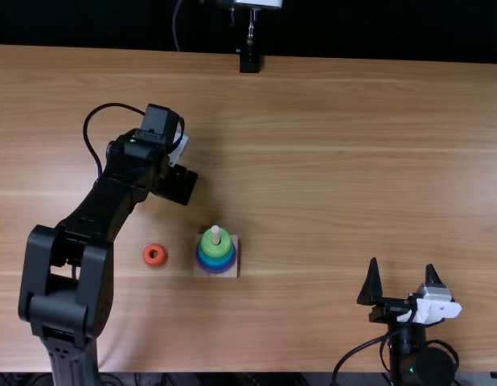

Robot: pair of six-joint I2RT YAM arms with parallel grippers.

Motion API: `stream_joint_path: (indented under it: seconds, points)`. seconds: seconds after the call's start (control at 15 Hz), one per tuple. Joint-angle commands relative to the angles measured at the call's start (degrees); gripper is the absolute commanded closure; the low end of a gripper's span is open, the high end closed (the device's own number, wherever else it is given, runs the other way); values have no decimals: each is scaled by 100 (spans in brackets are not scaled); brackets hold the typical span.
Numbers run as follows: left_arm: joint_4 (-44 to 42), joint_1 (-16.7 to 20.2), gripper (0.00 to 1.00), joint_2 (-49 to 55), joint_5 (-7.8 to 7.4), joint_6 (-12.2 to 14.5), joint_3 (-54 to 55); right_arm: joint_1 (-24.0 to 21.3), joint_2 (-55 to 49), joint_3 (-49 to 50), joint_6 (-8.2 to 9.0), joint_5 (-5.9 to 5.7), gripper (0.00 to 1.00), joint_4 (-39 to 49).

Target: Build the Hanoi tower: stack the rings onto the peg from bottom to top in this color order: purple, dark blue, light blue, dark green, light green, yellow, orange.

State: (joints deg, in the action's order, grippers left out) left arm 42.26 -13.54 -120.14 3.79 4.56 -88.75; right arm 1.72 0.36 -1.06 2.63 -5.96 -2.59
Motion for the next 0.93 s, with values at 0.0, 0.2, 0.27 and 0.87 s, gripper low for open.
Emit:
stream_joint_path:
  seconds: [0.0,0.2,0.27,0.87]
  points:
    - [-7,-35,0,-133,-63,93,60,-22,-36,44,-21,37,0,21]
    - [-7,-35,0,-142,-73,82,60,-22,-36,44,-21,37,0,21]
    - [-7,-26,0,-142,-73,72,60,-22,-36,44,-21,37,0,21]
    - [-7,-26,58,-186,-63,93,271,-22,-36,44,-21,37,0,21]
